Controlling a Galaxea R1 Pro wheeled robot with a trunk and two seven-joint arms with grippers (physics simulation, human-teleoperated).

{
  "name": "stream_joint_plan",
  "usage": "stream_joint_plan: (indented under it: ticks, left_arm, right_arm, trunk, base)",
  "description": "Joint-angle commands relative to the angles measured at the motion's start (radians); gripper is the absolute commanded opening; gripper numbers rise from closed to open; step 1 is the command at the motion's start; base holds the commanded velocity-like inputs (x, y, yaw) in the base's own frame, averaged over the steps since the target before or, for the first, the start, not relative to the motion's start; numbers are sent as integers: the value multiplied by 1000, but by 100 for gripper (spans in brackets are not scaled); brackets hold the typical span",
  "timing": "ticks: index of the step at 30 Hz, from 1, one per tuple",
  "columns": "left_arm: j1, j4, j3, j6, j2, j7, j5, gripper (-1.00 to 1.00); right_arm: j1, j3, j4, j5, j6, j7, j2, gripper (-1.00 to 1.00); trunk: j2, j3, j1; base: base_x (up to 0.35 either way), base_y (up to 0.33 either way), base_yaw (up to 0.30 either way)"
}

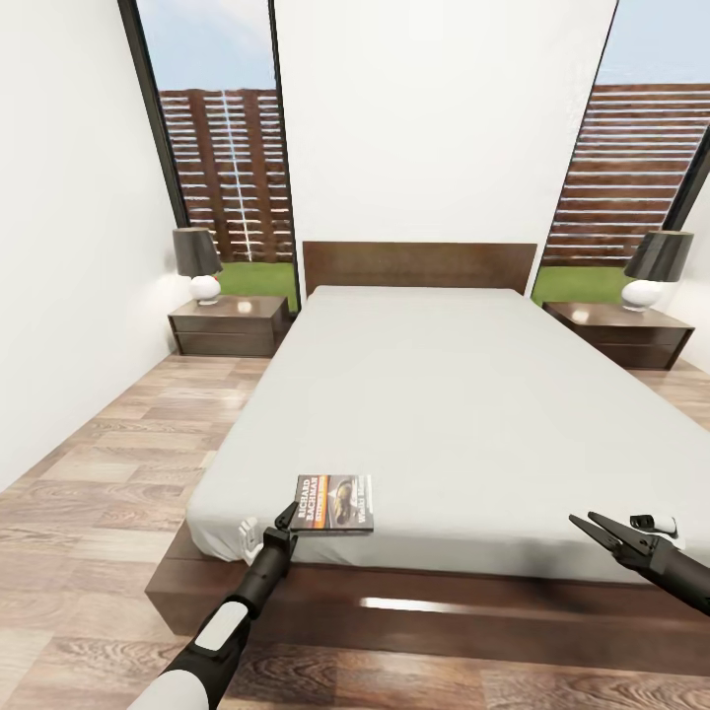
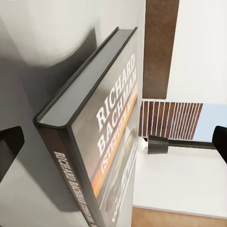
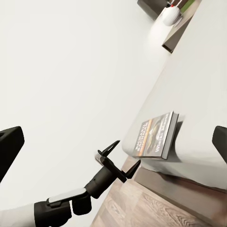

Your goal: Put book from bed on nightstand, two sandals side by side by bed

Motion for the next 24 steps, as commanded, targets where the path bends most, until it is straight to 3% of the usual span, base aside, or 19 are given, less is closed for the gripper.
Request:
stream_joint_plan:
  ticks: [1,24]
  left_arm:
    - [-1,0,3,10,0,-3,9,100]
    - [-1,0,3,12,0,-3,9,100]
  right_arm:
    - [0,1,0,-5,10,2,0,100]
    - [0,1,0,-4,10,2,0,100]
  trunk:
    - [0,-1,0]
    - [0,-1,0]
  base:
    - [76,0,0]
    - [21,0,0]
